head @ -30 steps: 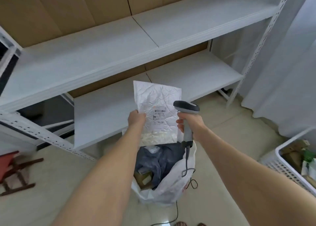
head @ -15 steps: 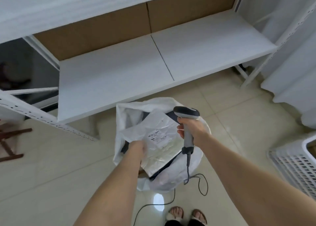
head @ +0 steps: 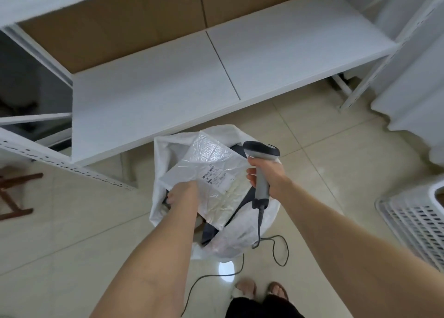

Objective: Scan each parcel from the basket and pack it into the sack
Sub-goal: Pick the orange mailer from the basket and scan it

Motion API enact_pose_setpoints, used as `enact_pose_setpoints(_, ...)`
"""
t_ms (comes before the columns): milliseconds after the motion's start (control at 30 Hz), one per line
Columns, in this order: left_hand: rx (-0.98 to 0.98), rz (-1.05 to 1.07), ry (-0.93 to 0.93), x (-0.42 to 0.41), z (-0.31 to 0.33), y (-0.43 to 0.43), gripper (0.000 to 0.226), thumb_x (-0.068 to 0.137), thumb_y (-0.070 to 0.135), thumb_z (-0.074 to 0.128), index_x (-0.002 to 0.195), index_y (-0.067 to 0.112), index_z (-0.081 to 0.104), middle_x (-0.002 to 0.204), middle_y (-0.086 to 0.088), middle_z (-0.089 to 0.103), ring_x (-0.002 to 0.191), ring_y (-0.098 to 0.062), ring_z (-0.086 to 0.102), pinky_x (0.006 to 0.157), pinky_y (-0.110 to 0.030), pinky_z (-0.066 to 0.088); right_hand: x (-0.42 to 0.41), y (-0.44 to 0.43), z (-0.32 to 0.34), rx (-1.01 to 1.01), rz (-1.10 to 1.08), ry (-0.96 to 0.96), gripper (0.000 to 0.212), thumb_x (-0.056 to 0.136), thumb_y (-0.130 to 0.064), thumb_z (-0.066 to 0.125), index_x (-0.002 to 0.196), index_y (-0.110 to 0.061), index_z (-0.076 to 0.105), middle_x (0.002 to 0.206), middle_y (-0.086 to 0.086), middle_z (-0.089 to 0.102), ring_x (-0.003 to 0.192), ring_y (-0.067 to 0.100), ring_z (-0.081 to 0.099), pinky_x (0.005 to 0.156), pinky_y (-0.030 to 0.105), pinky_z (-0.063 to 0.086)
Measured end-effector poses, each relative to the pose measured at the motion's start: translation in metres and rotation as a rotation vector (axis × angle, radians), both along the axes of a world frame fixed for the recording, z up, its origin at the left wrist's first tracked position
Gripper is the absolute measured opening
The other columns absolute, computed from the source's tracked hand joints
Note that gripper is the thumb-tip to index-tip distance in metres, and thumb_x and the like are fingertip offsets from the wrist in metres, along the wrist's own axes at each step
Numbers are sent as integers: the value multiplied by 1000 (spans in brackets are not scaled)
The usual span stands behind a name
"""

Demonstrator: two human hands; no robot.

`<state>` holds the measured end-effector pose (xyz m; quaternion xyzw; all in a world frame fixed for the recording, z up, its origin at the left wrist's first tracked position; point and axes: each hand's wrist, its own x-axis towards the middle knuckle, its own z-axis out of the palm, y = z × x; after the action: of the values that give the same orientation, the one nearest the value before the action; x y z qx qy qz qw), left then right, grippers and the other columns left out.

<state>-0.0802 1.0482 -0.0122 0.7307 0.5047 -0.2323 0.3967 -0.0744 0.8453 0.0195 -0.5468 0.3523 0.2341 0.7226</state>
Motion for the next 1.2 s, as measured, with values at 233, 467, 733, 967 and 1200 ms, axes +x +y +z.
enact_pose_setpoints(233,98,-339,-25,47,121,-80,36,91,21,57,123,6,51,131,-14,50,124,-29,44,98,-34,44,-20,-41,97,40,-116,-36,15,85,-11,71,94,-5,60,74,14,62,52,19,58,48,24,51)
enact_pose_setpoints(467,37,-645,-240,66,217,-214,42,85,19,61,124,4,55,125,-16,54,107,-29,55,84,-33,51,-56,-136,188,-5,-360,-140,17,86,-14,71,93,-7,58,70,16,64,45,17,58,48,24,50)
enact_pose_setpoints(733,-12,-981,-343,23,268,-401,47,87,19,58,132,6,52,139,-16,47,126,-30,46,101,-38,46,-132,-274,223,13,-687,-157,18,87,-16,71,95,-8,57,65,9,62,48,14,58,54,26,50)
enact_pose_setpoints(967,-127,-1133,-384,-43,272,-572,47,87,9,64,132,1,51,140,-16,48,129,-29,45,107,-35,39,-196,-423,210,95,-886,-171,17,88,-17,71,93,-6,59,65,9,62,48,16,58,53,26,50)
enact_pose_setpoints(1200,-197,-1252,-313,-103,231,-716,43,86,9,66,127,2,56,136,-15,52,127,-29,47,108,-35,38,-254,-558,184,94,-1064,-117,15,87,-15,71,92,-4,63,69,11,63,55,17,59,63,30,52)
